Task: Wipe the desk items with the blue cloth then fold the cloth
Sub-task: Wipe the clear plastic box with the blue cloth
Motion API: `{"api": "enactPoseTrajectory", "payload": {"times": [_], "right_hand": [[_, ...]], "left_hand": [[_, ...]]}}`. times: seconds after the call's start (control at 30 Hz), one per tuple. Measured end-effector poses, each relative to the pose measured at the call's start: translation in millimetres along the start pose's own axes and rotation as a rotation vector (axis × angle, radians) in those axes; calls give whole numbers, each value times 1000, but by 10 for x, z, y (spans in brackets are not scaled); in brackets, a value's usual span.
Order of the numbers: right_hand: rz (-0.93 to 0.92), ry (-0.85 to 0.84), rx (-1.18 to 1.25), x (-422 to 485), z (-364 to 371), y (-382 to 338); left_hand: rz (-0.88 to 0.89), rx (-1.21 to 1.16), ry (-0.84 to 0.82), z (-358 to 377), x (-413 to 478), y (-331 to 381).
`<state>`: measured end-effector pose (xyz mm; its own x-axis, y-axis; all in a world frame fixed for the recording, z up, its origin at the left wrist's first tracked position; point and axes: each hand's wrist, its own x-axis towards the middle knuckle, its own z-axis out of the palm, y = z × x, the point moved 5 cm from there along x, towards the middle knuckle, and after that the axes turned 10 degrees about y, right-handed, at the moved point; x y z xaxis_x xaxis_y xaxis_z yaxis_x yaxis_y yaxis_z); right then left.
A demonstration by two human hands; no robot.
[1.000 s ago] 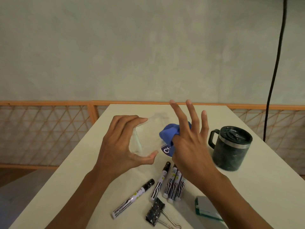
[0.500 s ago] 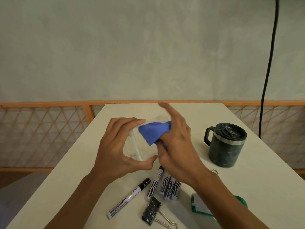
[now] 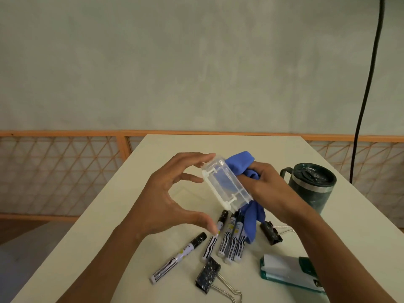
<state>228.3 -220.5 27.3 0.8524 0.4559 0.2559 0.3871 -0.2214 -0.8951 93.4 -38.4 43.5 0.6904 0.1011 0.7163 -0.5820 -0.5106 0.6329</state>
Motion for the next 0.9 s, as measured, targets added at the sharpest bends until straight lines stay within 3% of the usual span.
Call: {"api": "enactPoseTrajectory", "payload": {"times": [0.23, 0.53, 0.6, 0.73, 0.8, 0.9], "right_hand": [[10, -223, 53, -75, 107, -67], [53, -272, 65, -108, 199, -75], [74, -181, 102, -72, 164, -52], [-79, 213, 150, -25, -56, -73], [-243, 349, 164, -73, -172, -135], [-580, 328, 109, -195, -170, -292]], "left_hand": [[-86, -17, -26, -82, 39, -118], [-135, 52, -44, -142, 38, -171], [-113, 85, -22, -167, 35, -160], [-41, 121, 133, -295, 68, -148], [-14, 121, 251, -392, 86, -168], [-14, 97, 409, -515, 100, -196]]}}
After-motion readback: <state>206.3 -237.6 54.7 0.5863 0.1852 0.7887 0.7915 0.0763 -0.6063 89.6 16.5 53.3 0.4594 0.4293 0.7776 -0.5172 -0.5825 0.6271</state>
